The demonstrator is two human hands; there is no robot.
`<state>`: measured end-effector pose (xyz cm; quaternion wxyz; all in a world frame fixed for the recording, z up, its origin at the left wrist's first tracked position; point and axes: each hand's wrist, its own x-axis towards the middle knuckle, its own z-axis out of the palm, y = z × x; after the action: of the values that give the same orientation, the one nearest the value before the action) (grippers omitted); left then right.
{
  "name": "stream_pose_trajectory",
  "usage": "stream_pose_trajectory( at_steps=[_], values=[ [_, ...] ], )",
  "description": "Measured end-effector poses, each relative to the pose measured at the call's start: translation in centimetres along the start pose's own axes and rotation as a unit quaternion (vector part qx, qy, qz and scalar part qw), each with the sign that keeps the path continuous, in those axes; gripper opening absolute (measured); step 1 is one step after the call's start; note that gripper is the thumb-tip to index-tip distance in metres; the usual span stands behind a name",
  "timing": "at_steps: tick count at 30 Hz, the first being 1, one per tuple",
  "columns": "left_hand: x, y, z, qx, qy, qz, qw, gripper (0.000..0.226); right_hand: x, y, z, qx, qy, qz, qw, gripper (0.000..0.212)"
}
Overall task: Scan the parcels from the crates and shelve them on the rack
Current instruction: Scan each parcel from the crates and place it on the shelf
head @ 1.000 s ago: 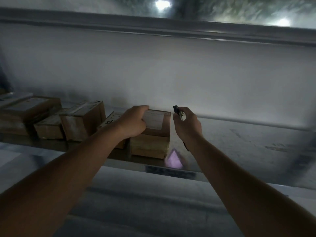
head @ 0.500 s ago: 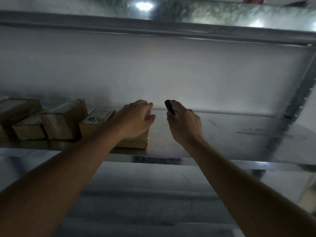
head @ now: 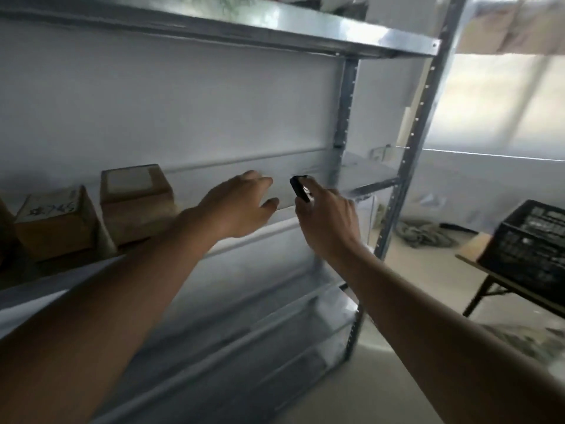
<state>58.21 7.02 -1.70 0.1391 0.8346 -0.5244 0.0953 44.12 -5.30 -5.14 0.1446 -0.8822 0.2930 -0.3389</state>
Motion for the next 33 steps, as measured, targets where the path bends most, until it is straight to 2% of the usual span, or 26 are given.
stream_pose_trajectory(
  at_steps=[4,14,17,22,27,33],
  values=[
    [1.5,6.6,1.7,-0.011,-0.028,0.058,0.998,0.052,-2.8,5.4,-4.2,-0.039,0.016,0.050,0.998,0.045],
    [8.0,27.7,8.1,-0.052,-0.040,0.205,0.977,0.060,-7.3,22.9,-16.3,-0.104,0.069,0.157,0.980,0.044],
    [10.3,34.9,10.9,-0.063,-0.051,0.229,0.970,0.059,-8.3,29.1,-20.2,-0.126,0.090,0.185,0.970,0.045],
    [13.8,45.8,14.9,-0.077,-0.083,0.264,0.958,0.055,-9.7,39.2,-25.5,-0.149,0.077,0.245,0.955,0.047],
    [17.5,54.1,18.6,-0.100,-0.094,0.291,0.947,0.049,-10.5,47.3,-28.9,-0.167,0.070,0.283,0.942,0.050],
    [24.9,61.5,24.4,-0.107,-0.110,0.320,0.935,0.059,-8.2,56.6,-30.9,-0.170,0.076,0.319,0.929,0.052]
  ],
)
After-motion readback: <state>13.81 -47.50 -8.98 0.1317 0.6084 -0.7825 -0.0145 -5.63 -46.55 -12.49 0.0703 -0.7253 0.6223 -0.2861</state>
